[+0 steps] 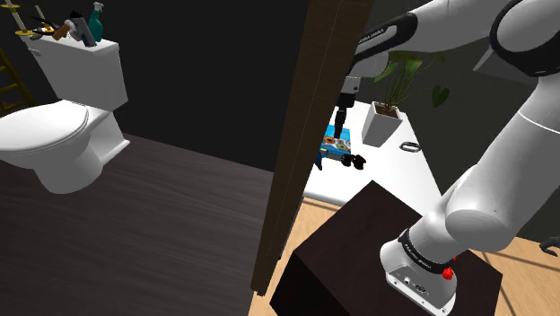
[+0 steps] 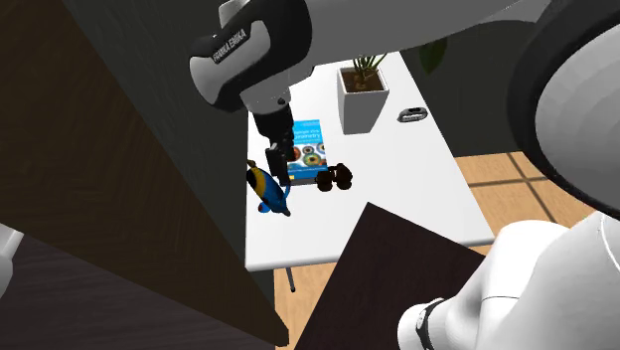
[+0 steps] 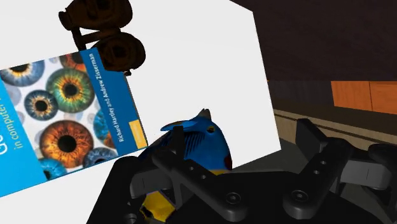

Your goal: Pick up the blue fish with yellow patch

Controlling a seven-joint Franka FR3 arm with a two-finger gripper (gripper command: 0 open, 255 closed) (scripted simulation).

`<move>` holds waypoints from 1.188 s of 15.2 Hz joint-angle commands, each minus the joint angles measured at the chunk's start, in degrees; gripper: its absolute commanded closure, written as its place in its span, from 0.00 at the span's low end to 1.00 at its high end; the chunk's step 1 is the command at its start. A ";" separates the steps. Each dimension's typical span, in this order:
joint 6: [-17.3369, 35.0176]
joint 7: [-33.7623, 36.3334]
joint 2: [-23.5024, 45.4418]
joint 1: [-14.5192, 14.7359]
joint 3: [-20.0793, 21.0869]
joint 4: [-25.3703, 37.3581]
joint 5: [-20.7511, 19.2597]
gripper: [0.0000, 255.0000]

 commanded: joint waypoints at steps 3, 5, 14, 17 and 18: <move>-0.06 -6.89 10.80 -1.65 0.71 5.77 3.30 0.00; -0.38 -9.74 16.06 -2.72 1.51 9.00 4.56 0.00; 3.50 -12.31 23.87 -4.80 3.79 11.32 6.47 0.00; 3.62 -12.36 23.47 -4.81 3.73 10.82 6.35 1.00; 3.65 -12.42 23.38 -4.84 3.68 10.70 6.30 1.00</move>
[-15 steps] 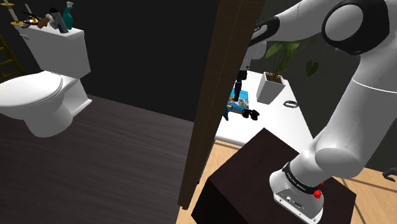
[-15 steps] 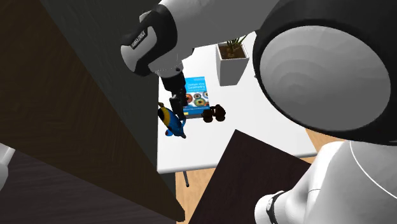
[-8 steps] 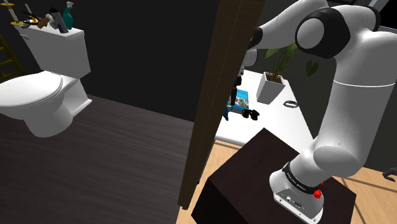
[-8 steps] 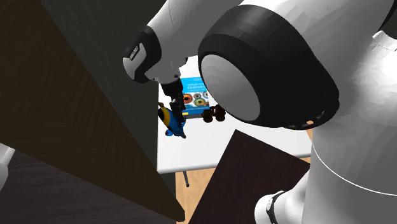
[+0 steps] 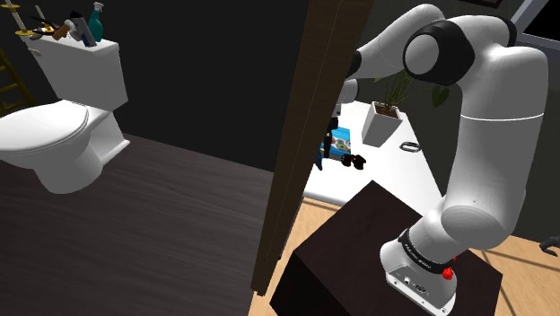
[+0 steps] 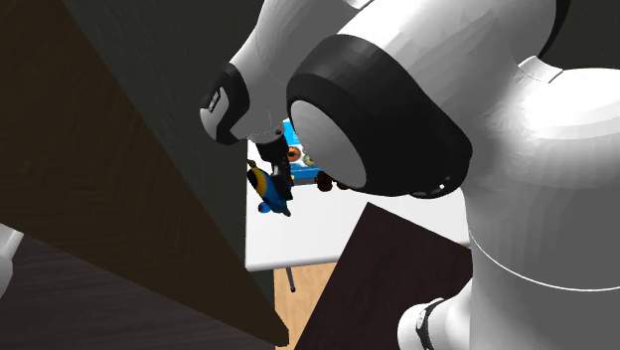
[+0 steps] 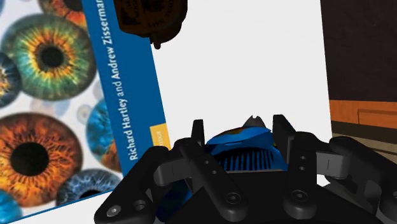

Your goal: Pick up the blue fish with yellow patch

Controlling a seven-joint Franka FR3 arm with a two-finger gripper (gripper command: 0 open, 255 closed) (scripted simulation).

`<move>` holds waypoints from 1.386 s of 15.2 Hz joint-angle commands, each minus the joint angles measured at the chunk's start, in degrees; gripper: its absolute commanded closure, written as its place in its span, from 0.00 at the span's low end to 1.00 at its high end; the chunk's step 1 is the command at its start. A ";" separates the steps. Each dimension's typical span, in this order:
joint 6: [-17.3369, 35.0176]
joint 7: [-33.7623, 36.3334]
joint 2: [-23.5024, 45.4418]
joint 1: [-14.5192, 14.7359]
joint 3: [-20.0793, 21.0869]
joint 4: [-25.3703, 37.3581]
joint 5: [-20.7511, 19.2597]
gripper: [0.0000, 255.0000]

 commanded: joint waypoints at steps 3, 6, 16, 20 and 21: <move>0.26 0.04 0.38 0.18 0.24 -0.21 0.02 1.00; 0.13 0.00 0.50 0.12 0.22 0.03 0.02 1.00; -4.35 1.33 -3.78 0.71 -0.48 0.51 -1.53 1.00; -6.67 1.91 -5.95 0.99 -0.89 0.81 -2.31 1.00; -7.26 2.05 -6.47 1.06 -0.98 0.91 -2.50 1.00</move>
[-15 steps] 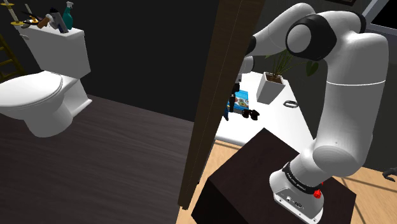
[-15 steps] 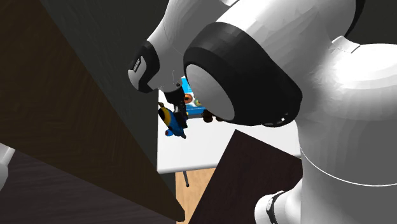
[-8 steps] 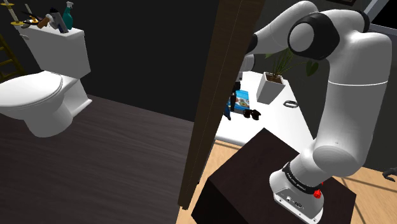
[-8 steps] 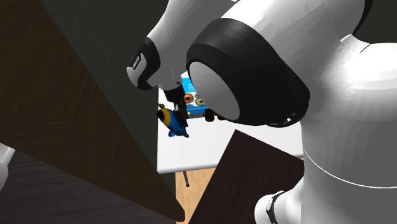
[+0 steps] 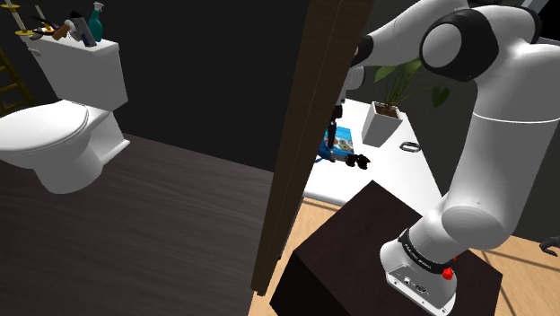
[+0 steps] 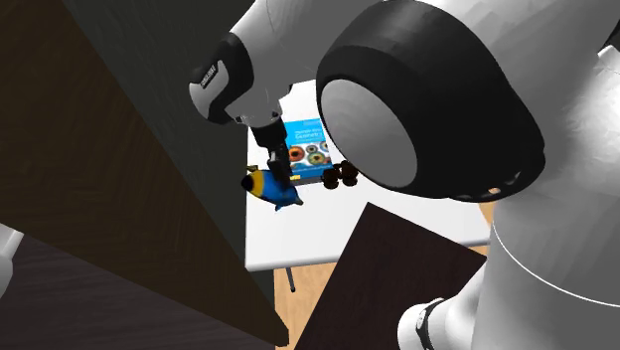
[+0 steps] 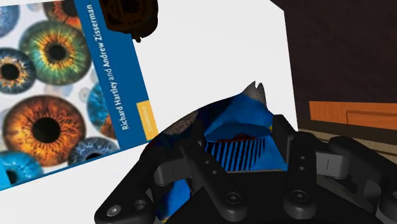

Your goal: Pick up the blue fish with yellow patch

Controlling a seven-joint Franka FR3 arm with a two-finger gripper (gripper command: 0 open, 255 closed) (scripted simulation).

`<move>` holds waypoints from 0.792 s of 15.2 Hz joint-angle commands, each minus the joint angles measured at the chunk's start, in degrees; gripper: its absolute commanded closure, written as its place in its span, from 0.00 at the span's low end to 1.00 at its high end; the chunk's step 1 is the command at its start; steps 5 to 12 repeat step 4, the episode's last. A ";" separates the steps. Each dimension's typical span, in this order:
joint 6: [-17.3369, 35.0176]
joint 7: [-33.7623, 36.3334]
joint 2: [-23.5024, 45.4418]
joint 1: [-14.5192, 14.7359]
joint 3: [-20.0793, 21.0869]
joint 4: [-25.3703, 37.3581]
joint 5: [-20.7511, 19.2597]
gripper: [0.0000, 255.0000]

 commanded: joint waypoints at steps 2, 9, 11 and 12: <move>-1.62 0.45 -1.89 0.38 -0.11 0.32 -0.49 1.00; -1.72 0.48 -1.97 0.39 -0.13 0.34 -0.52 1.00; -1.72 0.48 -1.97 0.39 -0.13 0.34 -0.52 1.00; -1.72 0.48 -1.97 0.39 -0.13 0.34 -0.52 1.00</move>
